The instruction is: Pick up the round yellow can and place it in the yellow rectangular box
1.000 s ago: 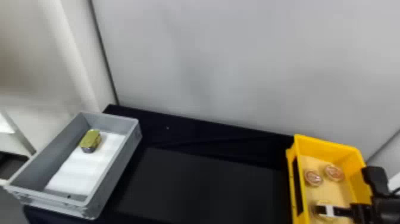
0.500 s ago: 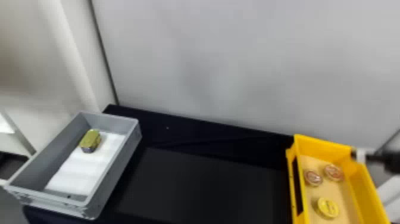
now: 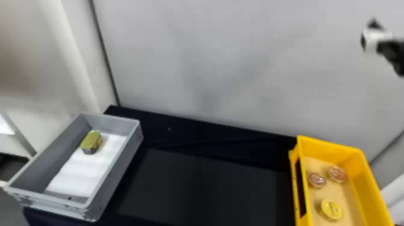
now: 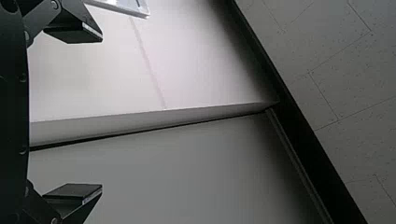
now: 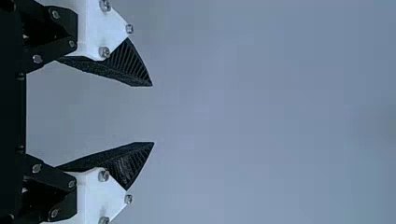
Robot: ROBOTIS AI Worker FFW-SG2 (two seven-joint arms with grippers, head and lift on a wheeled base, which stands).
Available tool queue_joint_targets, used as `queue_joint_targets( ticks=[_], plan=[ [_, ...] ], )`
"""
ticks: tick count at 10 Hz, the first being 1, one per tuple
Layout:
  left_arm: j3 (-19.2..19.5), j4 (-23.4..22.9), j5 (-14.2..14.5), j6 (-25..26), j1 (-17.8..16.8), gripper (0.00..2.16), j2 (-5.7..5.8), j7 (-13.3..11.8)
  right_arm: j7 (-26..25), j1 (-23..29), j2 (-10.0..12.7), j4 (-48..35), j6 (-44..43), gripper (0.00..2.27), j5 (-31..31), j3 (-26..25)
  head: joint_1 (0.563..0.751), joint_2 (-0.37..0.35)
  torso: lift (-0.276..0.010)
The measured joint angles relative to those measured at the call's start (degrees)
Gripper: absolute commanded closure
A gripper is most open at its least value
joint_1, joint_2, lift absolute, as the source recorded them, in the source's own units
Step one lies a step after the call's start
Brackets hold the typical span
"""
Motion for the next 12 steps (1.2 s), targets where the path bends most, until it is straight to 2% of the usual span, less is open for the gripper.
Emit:
queue_joint_targets(
  ticks=[2, 3, 4, 5, 7, 9, 12],
  plan=[
    [0.71, -0.44, 0.0, 0.0, 0.35, 0.14, -0.08, -0.03, -5.09, -3.82, -0.18, -0.05, -9.4, 0.38, -4.07, 3.86, 0.694, -0.078, 0.0],
    [0.87, -0.55, 0.0, 0.0, 0.44, 0.14, -0.13, -0.03, -6.14, -4.88, -1.08, 0.02, -13.3, 0.17, -5.09, 4.71, 0.694, -0.078, 0.0],
    [1.0, -0.64, 0.0, -0.01, 0.53, 0.14, -0.24, -0.03, -8.8, -5.24, -2.57, 0.06, -18.92, 0.07, -5.6, 5.57, 0.694, -0.078, 0.0],
    [1.1, -0.67, 0.0, -0.04, 0.61, 0.14, -0.37, -0.03, -11.79, -4.81, -3.79, 0.08, -24.37, 0.13, -5.69, 6.19, 0.694, -0.078, 0.0],
    [1.18, -0.71, 0.0, -0.08, 0.72, 0.14, -0.64, -0.03, -16.5, -2.85, -4.8, 0.08, -32.73, 0.01, -5.65, 6.63, 0.694, -0.078, 0.0],
    [1.27, -0.71, 0.0, -0.09, 0.77, 0.13, -0.82, -0.03, -19.46, -0.83, -4.58, 0.08, -36.26, 0.0, -5.66, 6.86, 0.694, -0.078, 0.0],
    [0.98, -0.65, 0.0, -0.02, 0.59, 0.14, -0.7, -0.01, -20.81, 0.03, -4.52, 0.08, -39.15, 0.0, -5.77, 6.92, 0.694, -0.078, 0.0]
  ],
)
